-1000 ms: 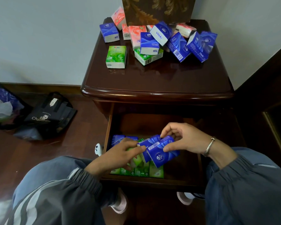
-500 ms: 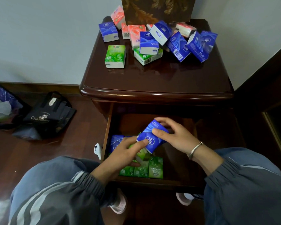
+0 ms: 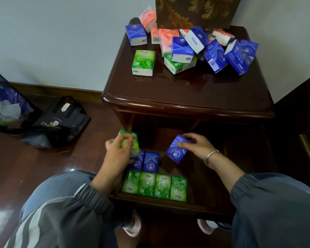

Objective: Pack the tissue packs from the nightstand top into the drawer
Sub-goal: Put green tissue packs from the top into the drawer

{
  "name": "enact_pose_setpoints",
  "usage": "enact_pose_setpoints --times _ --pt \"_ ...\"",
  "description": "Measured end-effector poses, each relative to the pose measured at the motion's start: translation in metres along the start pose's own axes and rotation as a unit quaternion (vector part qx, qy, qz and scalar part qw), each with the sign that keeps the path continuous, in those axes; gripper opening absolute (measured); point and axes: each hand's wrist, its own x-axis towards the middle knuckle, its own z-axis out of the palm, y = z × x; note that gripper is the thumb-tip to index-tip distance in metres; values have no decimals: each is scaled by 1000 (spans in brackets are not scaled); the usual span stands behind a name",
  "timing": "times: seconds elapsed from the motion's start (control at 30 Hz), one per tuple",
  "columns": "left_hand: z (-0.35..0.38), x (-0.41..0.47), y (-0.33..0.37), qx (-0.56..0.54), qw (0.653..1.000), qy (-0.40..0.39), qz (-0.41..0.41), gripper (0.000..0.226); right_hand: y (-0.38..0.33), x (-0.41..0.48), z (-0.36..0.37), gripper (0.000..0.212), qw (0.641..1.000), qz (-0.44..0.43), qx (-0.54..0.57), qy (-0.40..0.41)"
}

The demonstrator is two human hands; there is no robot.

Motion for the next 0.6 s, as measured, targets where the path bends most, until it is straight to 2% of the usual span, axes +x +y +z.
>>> enact_pose_setpoints --times 0.1,0.27,0.5,0.6 --pt "-8 3 -1 -32 999 38 23 23 26 14 17 46 994 29 -94 -51" --pt "-4 2 -2 -31 1000 1 2 20 54 28 41 47 981 4 -167 -102" --pt "4 1 0 -35 999 -14 -32 35 69 34 56 40 975 -68 -200 -68" --pt "7 -2 0 -49 998 -24 -40 39 69 33 55 41 974 -73 -197 -88"
